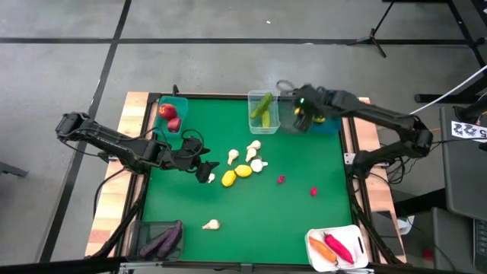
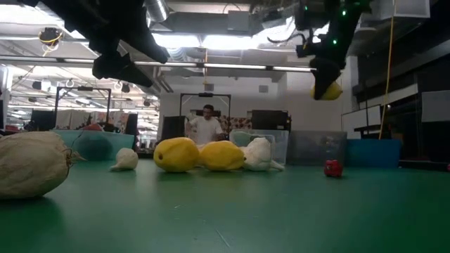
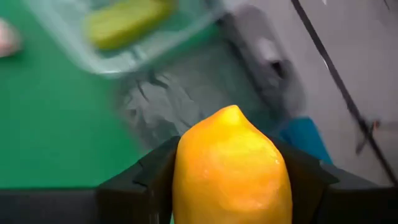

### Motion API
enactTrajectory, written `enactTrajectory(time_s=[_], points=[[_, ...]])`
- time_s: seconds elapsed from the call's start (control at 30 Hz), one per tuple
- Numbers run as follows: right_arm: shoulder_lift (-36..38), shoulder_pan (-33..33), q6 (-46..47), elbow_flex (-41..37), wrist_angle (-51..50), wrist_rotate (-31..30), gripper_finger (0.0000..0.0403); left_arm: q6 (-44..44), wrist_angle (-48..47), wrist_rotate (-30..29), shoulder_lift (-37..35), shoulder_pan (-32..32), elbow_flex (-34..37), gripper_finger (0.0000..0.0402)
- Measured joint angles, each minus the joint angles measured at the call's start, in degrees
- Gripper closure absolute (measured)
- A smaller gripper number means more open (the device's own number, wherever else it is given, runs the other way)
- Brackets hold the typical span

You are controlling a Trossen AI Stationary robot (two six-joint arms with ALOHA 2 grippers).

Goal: Sort produce into baskets
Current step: Put the yellow lemon into the blue bin

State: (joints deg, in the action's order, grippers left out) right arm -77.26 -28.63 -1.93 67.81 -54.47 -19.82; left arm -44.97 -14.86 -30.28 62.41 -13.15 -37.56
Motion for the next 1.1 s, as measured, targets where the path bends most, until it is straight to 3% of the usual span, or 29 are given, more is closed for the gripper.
enactTrajectory(time_s=[0.2, 0.47, 0.77, 1.1], points=[[-0.08, -13.91, 0.56, 0.00, 1.63, 4.36, 0.0186, 0.00, 0.03, 0.00, 0.00, 0.00, 0.00, 0.0052], [-2.63, -27.03, 12.51, -0.59, 5.48, 4.99, 0.0196, -0.02, 0.03, 0.00, 0.00, 0.00, 0.00, 0.0052], [-5.95, -30.73, 18.24, -7.88, 12.99, 4.83, 0.0183, -0.02, 0.07, 0.00, 0.00, 0.00, 0.00, 0.0052], [-10.32, -30.68, 18.46, -9.22, 14.61, 3.02, 0.0167, -0.04, 0.19, 0.00, 0.00, 0.00, 0.00, 0.0052]])
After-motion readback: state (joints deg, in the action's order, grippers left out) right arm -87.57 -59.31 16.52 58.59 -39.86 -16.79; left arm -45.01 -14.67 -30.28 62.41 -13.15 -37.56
